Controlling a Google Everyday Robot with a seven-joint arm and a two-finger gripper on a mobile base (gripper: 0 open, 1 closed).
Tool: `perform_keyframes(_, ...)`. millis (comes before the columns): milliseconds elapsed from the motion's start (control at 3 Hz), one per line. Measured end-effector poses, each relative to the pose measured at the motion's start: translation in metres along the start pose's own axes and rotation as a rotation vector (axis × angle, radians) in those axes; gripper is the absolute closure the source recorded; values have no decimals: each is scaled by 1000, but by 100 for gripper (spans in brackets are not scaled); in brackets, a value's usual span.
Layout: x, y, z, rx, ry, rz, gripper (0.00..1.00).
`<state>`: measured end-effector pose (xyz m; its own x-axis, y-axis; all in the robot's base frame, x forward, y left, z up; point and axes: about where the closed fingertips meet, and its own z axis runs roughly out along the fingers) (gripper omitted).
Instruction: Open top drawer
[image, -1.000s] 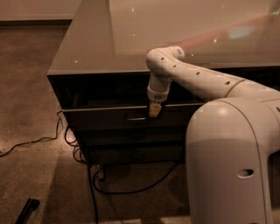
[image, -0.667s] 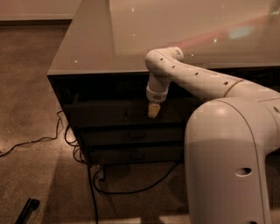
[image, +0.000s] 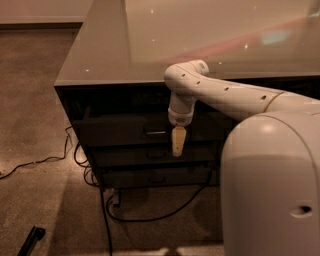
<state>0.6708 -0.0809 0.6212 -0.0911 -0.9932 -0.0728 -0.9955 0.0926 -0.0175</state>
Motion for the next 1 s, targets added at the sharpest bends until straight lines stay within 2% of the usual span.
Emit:
perform_keyframes(333, 9, 24, -7, -13, 39, 16, 0)
perform_keyframes(667, 18, 38, -12, -15, 62, 30, 19)
perform_keyframes(1000, 24, 47, -18, -10, 79, 46, 42)
